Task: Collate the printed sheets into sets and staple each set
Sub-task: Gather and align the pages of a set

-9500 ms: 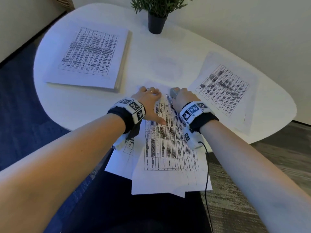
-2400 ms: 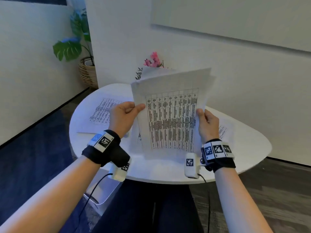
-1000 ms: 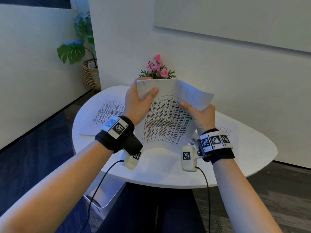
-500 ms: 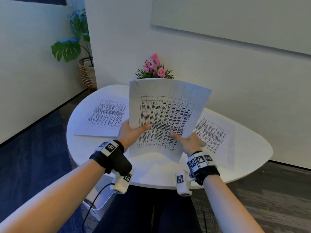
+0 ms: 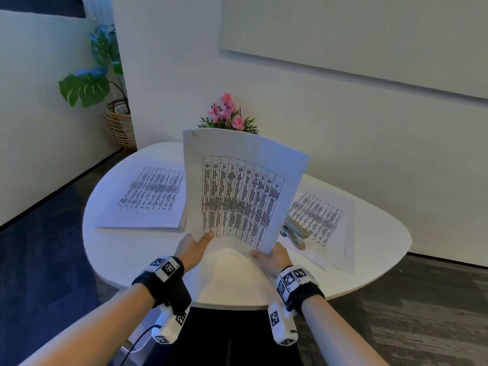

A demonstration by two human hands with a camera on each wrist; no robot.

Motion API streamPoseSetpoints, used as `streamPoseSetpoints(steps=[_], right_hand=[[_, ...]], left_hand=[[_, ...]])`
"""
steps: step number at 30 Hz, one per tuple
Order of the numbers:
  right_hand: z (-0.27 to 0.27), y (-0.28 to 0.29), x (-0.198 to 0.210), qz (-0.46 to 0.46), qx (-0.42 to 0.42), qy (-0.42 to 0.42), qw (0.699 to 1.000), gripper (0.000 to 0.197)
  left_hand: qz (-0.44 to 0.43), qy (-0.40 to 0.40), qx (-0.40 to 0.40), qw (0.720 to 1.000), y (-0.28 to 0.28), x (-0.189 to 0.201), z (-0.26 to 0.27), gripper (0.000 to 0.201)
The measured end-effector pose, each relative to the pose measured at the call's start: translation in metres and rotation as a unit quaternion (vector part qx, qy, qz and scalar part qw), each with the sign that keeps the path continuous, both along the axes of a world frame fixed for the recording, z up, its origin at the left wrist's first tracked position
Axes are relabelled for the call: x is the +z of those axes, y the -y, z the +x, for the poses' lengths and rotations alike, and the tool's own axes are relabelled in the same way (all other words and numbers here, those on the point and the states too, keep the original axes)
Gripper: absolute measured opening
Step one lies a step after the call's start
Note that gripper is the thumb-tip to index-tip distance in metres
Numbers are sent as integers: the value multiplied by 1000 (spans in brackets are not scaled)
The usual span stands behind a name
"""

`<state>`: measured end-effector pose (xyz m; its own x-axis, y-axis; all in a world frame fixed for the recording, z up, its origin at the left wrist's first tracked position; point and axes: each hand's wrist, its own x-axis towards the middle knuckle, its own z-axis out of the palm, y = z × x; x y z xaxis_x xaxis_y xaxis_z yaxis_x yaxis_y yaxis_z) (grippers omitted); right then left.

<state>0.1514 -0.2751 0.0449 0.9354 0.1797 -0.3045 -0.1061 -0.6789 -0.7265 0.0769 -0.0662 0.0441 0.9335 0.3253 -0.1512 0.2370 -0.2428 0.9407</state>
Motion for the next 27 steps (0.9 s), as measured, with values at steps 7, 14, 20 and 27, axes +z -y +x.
streamPoseSetpoints(steps=[7, 14, 20, 27], right_hand=[[4, 3, 38, 80, 33, 58, 995, 23], [2, -4, 63, 192, 0, 93, 977, 14], [16, 2, 83, 64, 17, 190, 979, 41], [12, 11, 116, -179, 99, 377, 903, 27]], left_hand=[[49, 81, 4, 995, 0, 24, 4, 16], [78, 16, -25, 996, -8, 30, 10, 78], [116, 89, 22, 989, -9, 65, 12, 66], [456, 281, 144, 832, -7, 114, 15, 130]])
